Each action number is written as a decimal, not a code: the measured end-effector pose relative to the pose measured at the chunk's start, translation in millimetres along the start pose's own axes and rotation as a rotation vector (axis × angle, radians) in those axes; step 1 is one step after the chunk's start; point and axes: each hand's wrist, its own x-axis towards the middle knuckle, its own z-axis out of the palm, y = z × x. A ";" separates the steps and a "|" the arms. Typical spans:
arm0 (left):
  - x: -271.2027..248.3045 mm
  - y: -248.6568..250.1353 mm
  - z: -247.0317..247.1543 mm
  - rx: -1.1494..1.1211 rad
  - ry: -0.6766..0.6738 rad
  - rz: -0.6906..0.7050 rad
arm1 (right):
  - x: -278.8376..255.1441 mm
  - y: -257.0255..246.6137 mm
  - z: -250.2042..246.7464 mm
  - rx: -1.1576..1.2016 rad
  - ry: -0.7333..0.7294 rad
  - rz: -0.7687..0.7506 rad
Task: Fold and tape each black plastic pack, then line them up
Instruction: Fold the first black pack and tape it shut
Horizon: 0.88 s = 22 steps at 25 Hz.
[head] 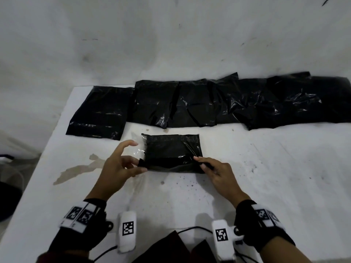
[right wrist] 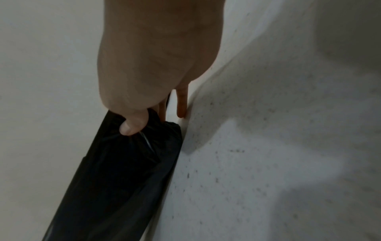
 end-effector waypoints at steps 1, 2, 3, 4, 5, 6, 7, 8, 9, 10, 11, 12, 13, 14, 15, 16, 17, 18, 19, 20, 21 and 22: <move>1.5 -2.2 0.2 -0.056 0.034 -0.006 | 0.4 -2.1 -0.4 0.001 0.001 0.010; 2.7 -3.2 0.6 -0.100 0.063 -0.010 | 0.8 -3.2 -0.5 -0.002 0.006 0.026; 3.8 -4.6 1.5 -0.125 0.091 -0.013 | 1.8 -4.5 0.5 -0.006 0.016 0.051; 5.1 -6.4 3.4 -0.137 0.116 -0.013 | 3.2 -5.0 1.5 -0.009 0.034 0.080; 6.9 -8.0 6.2 -0.139 0.142 -0.012 | 5.1 -5.4 2.1 -0.018 0.054 0.101; 8.6 -9.1 9.1 -0.137 0.169 -0.011 | 7.2 -6.5 2.6 -0.036 0.072 0.110; 10.9 -10.2 11.2 -0.135 0.198 -0.012 | 9.4 -7.6 3.1 -0.055 0.084 0.113; 13.2 -11.2 12.4 -0.136 0.223 -0.015 | 11.6 -9.0 3.7 -0.070 0.097 0.112; 16.4 -12.0 12.9 -0.132 0.238 -0.020 | 13.5 -10.1 3.9 -0.080 0.114 0.108; 19.4 -11.9 13.4 -0.118 0.242 -0.025 | 15.0 -10.5 4.1 -0.085 0.137 0.109; 21.9 -11.6 13.5 -0.094 0.239 -0.032 | 15.7 -10.4 4.6 -0.088 0.162 0.110; 24.4 -11.0 14.0 -0.068 0.235 -0.036 | 16.3 -10.3 5.8 -0.091 0.189 0.113; 26.1 -10.8 14.7 -0.046 0.237 -0.038 | 16.1 -9.3 7.5 -0.095 0.213 0.119; 27.7 -10.5 15.3 -0.031 0.239 -0.038 | 16.0 -9.6 9.8 -0.101 0.237 0.124; 28.7 -10.6 15.8 -0.026 0.240 -0.037 | 15.6 -9.7 12.6 -0.105 0.261 0.128; 29.1 -11.0 16.0 -0.029 0.238 -0.036 | 14.6 -11.2 15.2 -0.101 0.284 0.124; 29.6 -12.0 15.9 -0.037 0.236 -0.039 | 14.1 -13.3 17.5 -0.089 0.304 0.123; 29.7 -12.6 15.8 -0.047 0.233 -0.045 | 13.7 -15.0 19.5 -0.078 0.310 0.132; 30.2 -13.5 15.8 -0.053 0.231 -0.054 | 13.9 -15.2 21.6 -0.078 0.302 0.152; 30.5 -14.3 16.1 -0.054 0.230 -0.061 | 14.6 -14.7 23.0 -0.092 0.289 0.184; 30.7 -14.3 16.7 -0.052 0.234 -0.063 | 15.3 -13.2 23.7 -0.115 0.277 0.217; 31.4 -14.7 17.2 -0.046 0.243 -0.061 | 16.7 -12.4 24.6 -0.137 0.263 0.241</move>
